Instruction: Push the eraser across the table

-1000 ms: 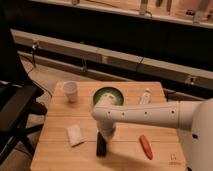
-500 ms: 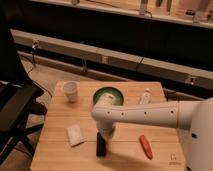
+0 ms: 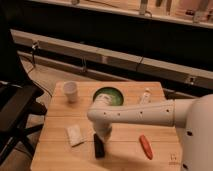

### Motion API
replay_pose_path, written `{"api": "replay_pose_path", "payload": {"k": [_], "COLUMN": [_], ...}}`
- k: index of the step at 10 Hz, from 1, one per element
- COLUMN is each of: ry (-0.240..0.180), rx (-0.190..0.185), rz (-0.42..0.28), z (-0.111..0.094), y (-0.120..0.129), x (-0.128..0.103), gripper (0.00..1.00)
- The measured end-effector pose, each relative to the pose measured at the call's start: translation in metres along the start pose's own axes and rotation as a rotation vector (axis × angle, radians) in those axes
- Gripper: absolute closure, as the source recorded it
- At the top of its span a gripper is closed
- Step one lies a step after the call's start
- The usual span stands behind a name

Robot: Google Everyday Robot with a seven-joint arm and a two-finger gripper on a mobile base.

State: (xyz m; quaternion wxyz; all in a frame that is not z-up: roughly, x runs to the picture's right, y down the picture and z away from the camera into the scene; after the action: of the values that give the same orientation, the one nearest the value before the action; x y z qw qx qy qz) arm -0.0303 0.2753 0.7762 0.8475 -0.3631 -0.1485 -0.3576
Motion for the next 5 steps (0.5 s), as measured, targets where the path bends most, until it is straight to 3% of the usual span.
{"api": "replay_pose_path", "payload": {"k": [2, 5], "ry": [-0.017, -0.02], "rx": [0.005, 0.006], "rz": [-0.043, -0.046], "z": [0.0041, 0.0031], "y": [-0.0084, -0.0092], "x": [-0.0117, -0.0131], "gripper": [1.0, 1.0]}}
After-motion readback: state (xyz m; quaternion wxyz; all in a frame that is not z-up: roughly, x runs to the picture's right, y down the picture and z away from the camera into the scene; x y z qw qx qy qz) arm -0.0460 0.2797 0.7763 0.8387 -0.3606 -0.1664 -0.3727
